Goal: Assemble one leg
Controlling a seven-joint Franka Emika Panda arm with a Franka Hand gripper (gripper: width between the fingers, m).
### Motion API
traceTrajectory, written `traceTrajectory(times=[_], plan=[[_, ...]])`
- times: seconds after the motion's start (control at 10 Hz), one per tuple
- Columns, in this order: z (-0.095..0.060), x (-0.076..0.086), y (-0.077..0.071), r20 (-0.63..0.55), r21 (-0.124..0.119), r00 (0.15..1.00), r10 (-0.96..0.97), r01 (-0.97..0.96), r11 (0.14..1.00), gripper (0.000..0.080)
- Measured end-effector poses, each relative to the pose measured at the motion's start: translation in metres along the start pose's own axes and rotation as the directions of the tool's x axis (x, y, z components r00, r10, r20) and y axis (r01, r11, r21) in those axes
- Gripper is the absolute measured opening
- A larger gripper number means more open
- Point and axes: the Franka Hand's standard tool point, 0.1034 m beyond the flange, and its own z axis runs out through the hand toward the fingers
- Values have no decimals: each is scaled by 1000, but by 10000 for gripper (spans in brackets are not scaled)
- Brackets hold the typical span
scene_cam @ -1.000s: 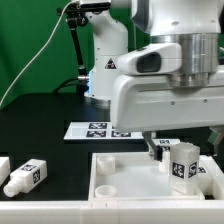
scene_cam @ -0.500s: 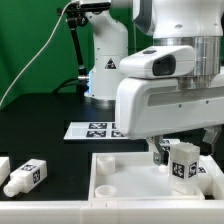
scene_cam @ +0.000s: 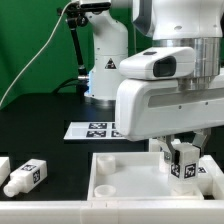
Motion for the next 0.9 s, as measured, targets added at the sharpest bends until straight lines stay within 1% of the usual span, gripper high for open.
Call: traceTrajectory(times=[0.2, 0.5, 0.7, 0.8, 0.9], plan=[[0, 0, 0, 0, 1, 1000, 22, -22, 1000, 282], [0, 0, -1, 0, 4, 974, 225, -225, 974, 282], [1, 0, -2, 3, 3, 895, 447, -447, 895, 282], [1, -1, -1, 1, 8, 830, 557, -557, 830, 282], [2, -1, -1, 2, 15, 747, 665, -664, 747, 282]])
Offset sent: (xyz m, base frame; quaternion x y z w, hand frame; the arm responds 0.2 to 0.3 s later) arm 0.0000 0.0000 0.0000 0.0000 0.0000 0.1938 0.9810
